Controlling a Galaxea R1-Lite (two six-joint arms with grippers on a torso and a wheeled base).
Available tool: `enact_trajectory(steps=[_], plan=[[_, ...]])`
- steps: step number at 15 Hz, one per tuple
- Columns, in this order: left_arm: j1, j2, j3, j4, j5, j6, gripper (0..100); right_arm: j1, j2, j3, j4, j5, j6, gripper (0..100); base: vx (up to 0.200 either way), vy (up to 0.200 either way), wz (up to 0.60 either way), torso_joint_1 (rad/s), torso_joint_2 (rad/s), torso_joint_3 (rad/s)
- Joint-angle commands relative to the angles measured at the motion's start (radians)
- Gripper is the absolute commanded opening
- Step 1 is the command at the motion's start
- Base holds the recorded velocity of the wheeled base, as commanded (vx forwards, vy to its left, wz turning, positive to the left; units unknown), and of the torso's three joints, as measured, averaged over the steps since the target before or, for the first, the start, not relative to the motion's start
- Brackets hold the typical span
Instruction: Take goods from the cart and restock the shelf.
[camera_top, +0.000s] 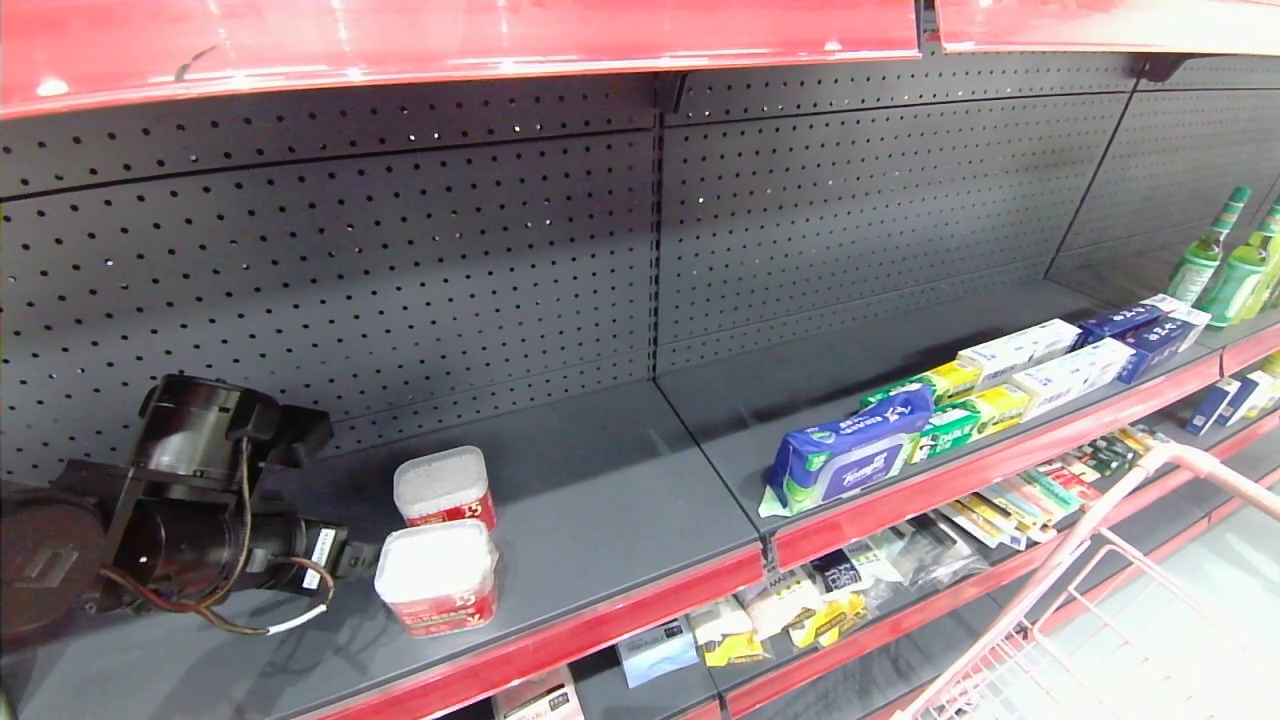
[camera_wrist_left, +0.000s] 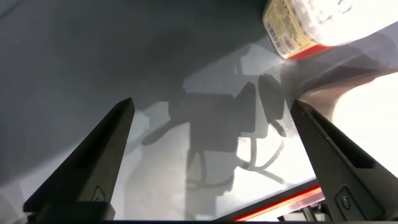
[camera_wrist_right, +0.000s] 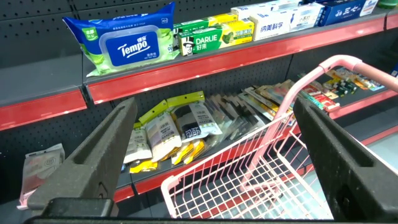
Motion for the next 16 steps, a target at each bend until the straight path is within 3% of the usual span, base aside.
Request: enact_trajectory(steps=[1, 2, 5, 7, 9, 11, 13, 14, 16], plan=[[0.045, -0.069, 0.011, -0.001, -0.004, 0.007, 100, 0.0, 0.001, 0.0, 0.0, 0.0, -0.001, 100, 0.0, 0.0, 0.0, 0.0, 0.0, 0.0], [0.057, -0.095, 0.014, 0.001, -0.009, 0.007, 100, 0.0, 0.001, 0.0, 0.0, 0.0, -0.001, 100, 0.0, 0.0, 0.0, 0.0, 0.0, 0.0], [0.18, -0.284, 0.096, -0.001, -0.064, 0.015, 100, 0.0, 0.001, 0.0, 0.0, 0.0, -0.001, 100, 0.0, 0.0, 0.0, 0.0, 0.0, 0.0], [0.278, -0.36, 0.113, 0.006, -0.155, 0.01, 100, 0.0, 0.001, 0.0, 0.0, 0.0, -0.001, 100, 0.0, 0.0, 0.0, 0.0, 0.0, 0.0], [0.353, -0.448, 0.138, 0.006, -0.236, 0.028, 100, 0.0, 0.001, 0.0, 0.0, 0.0, -0.001, 100, 0.0, 0.0, 0.0, 0.0, 0.0, 0.0], [0.394, -0.526, 0.175, 0.013, -0.245, 0.034, 100, 0.0, 0.001, 0.0, 0.0, 0.0, -0.001, 100, 0.0, 0.0, 0.0, 0.0, 0.0, 0.0], [0.402, -0.603, 0.218, 0.007, -0.253, 0.028, 100, 0.0, 0.001, 0.0, 0.0, 0.0, -0.001, 100, 0.0, 0.0, 0.0, 0.0, 0.0, 0.0], [0.403, -0.675, 0.218, 0.007, -0.323, 0.005, 100, 0.0, 0.001, 0.0, 0.0, 0.0, -0.001, 100, 0.0, 0.0, 0.0, 0.0, 0.0, 0.0], [0.405, -0.753, 0.236, 0.009, -0.36, -0.002, 100, 0.0, 0.001, 0.0, 0.0, 0.0, -0.001, 100, 0.0, 0.0, 0.0, 0.0, 0.0, 0.0]])
